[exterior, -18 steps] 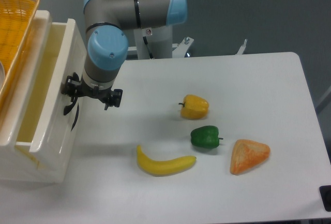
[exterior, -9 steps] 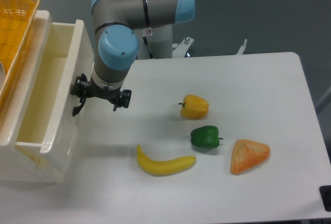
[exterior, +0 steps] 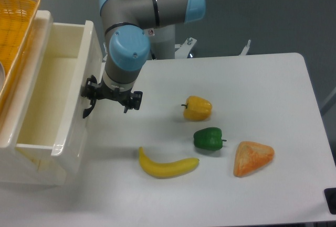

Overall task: Slide the top white drawer open
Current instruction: 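Pull the upper drawer outward by its handle with the gripper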

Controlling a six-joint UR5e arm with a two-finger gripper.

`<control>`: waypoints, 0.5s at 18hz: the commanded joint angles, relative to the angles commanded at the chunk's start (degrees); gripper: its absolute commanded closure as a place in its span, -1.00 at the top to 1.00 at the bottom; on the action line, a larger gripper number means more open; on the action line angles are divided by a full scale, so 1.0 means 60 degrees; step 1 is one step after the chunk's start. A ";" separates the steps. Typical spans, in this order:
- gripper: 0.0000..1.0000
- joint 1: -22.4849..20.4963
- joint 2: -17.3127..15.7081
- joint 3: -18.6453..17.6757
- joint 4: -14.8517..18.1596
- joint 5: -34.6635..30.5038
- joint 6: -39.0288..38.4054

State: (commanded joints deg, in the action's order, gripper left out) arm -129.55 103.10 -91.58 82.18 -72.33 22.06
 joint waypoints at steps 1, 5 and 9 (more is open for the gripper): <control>1.00 -0.0087 0.0000 0.0000 0.0102 -0.0029 0.0029; 1.00 -0.0351 0.0000 -0.0015 0.0234 -0.0103 0.0454; 1.00 -0.0542 0.0000 -0.0015 0.0308 -0.0103 0.0659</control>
State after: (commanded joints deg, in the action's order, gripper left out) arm -132.80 103.10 -91.67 84.02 -72.95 26.01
